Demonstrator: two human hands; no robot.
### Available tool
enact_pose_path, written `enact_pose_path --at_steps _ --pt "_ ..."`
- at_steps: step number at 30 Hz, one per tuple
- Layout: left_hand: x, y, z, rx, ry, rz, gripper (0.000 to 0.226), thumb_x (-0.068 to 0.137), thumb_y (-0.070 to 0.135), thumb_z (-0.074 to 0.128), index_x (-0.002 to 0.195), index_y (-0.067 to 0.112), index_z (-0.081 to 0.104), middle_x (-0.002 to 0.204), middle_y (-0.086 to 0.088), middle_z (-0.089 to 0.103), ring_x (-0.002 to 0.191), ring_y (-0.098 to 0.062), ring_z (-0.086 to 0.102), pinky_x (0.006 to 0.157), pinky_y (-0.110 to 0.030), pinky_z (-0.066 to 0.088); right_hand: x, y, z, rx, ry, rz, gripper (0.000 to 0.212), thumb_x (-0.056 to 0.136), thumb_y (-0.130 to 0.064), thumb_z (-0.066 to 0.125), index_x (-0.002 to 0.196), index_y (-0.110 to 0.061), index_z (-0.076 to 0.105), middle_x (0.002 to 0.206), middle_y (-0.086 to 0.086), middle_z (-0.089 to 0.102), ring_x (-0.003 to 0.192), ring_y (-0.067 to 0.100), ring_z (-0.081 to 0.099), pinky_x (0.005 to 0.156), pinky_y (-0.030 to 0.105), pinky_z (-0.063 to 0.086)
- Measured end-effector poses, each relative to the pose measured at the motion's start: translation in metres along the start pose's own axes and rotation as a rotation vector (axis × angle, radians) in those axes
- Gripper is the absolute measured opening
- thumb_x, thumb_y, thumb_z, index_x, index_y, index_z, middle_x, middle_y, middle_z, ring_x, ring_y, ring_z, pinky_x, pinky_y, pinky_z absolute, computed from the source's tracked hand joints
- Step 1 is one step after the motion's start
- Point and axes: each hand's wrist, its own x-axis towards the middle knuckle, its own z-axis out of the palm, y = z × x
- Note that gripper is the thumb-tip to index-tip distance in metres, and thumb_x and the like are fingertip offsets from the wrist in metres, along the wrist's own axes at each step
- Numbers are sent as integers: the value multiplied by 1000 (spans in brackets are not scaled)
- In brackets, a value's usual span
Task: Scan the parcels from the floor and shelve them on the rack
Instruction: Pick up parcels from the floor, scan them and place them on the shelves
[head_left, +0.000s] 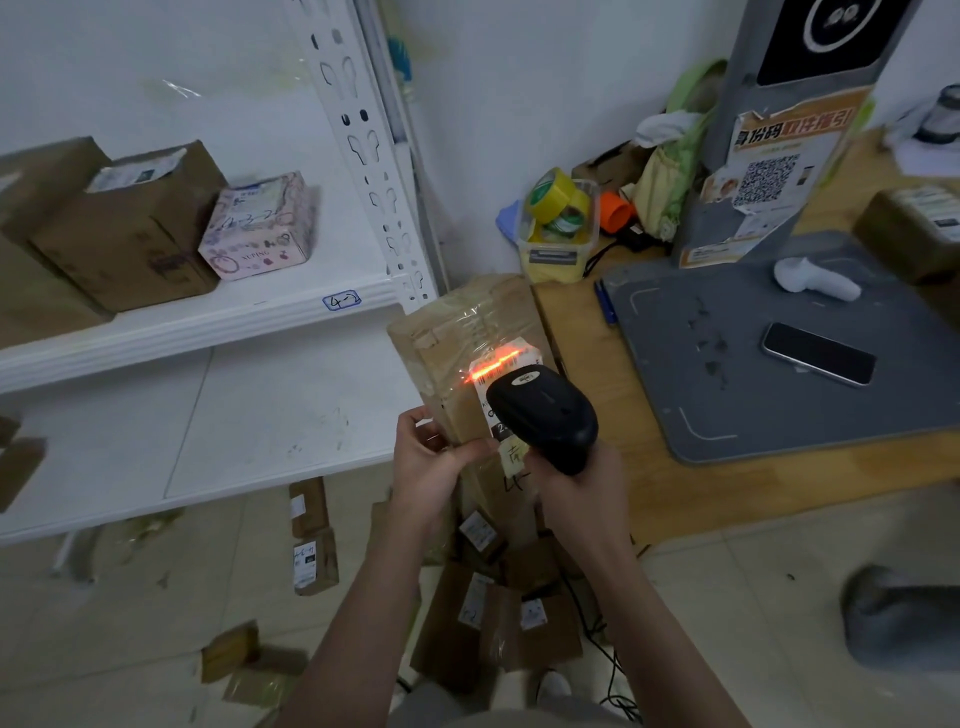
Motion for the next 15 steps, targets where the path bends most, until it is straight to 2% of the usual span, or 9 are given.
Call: enact_pose_path --at_steps 9,11,13,15 --pt "-2 1 10 4 -2 -6 77 69 10 90 128 25 43 106 7 61 93 -8 59 67 -24 45 2 6 -7 -20 8 40 44 82 1 64 51 -17 39 39 -12 36 40 4 33 43 11 26" --pt "-2 1 12 5 9 -15 76 68 10 90 127 24 44 108 5 63 94 -10 61 68 -25 46 4 7 -10 -22 15 35 41 82 0 64 53 -13 38 40 -12 35 41 4 32 44 13 26" --pt "-1 0 13 -2 41 -31 78 66 10 92 127 22 45 111 0 65 97 -15 64 73 -30 51 7 9 -15 -15 24 49 36 81 0 63 58 -10 38 43 -11 32 45 8 30 45 17 25" --pt "0 -1 14 -33 80 -67 79 64 10 92 126 21 45 112 -1 65 99 -20 66 78 -36 55 16 14 -24 -16 59 80 33 80 2 63 61 -11 39 43 -11 32 43 6 29 44 15 24"
